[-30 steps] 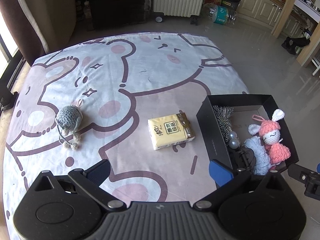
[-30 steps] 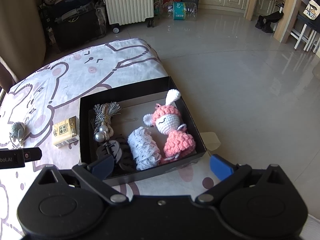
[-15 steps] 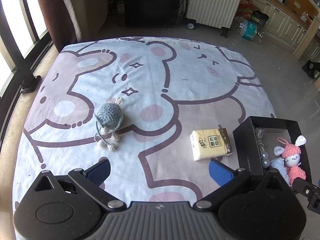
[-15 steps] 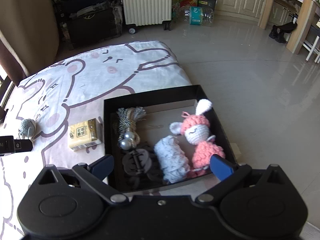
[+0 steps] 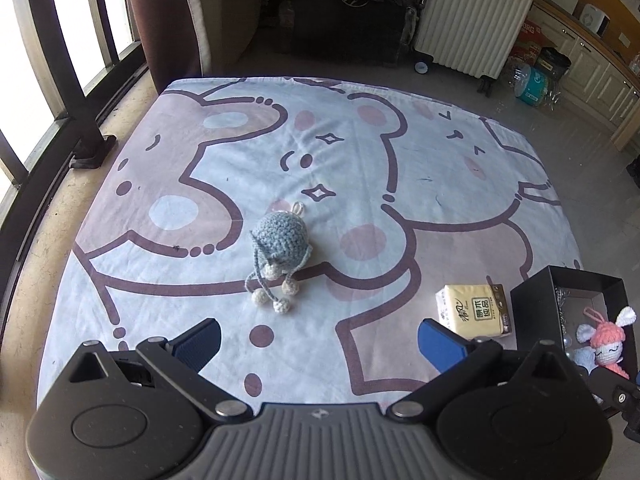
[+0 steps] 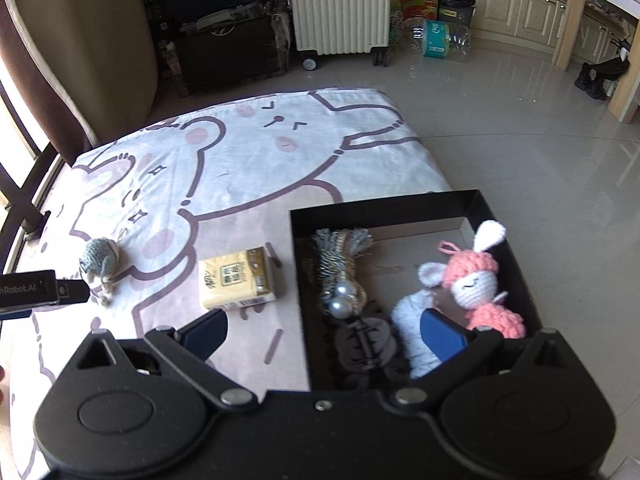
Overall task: Organize objects
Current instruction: 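Move the right tool to the yellow tissue pack while the left tool approaches the grey knitted toy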
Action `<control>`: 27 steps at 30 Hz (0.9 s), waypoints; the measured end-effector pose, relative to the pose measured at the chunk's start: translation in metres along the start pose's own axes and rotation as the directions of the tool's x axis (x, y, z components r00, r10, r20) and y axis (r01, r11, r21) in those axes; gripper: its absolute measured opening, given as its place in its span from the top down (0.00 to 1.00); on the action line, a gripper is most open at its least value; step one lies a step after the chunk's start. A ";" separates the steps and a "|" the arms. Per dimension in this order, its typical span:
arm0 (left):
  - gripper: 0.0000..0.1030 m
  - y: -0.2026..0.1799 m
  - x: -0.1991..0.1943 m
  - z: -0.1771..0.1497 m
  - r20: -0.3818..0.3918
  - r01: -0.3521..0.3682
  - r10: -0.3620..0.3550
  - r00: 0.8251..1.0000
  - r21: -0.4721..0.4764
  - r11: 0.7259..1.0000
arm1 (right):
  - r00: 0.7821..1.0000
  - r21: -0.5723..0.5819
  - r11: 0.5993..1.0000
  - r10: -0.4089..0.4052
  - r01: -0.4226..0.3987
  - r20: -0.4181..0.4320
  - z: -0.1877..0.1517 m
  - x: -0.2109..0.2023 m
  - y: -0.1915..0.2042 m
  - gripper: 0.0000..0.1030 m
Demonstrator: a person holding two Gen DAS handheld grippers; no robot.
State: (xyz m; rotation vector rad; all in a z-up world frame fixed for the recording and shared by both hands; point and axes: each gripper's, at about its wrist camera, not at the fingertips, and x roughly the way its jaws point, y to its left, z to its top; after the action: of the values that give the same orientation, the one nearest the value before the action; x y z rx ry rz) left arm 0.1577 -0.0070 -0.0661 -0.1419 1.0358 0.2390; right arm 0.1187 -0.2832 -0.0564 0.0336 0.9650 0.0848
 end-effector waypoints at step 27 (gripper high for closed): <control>0.25 0.026 0.044 0.011 0.186 0.051 -0.074 0.980 0.125 0.991 | 0.960 0.614 0.788 0.200 -0.040 -0.194 0.039 0.067 0.046 0.00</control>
State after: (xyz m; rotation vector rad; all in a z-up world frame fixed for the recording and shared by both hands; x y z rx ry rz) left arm 0.1811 0.0258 -0.0987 -0.0415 0.8510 0.1300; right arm 0.1856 -0.2308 -0.0858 0.7005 1.2125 -0.1115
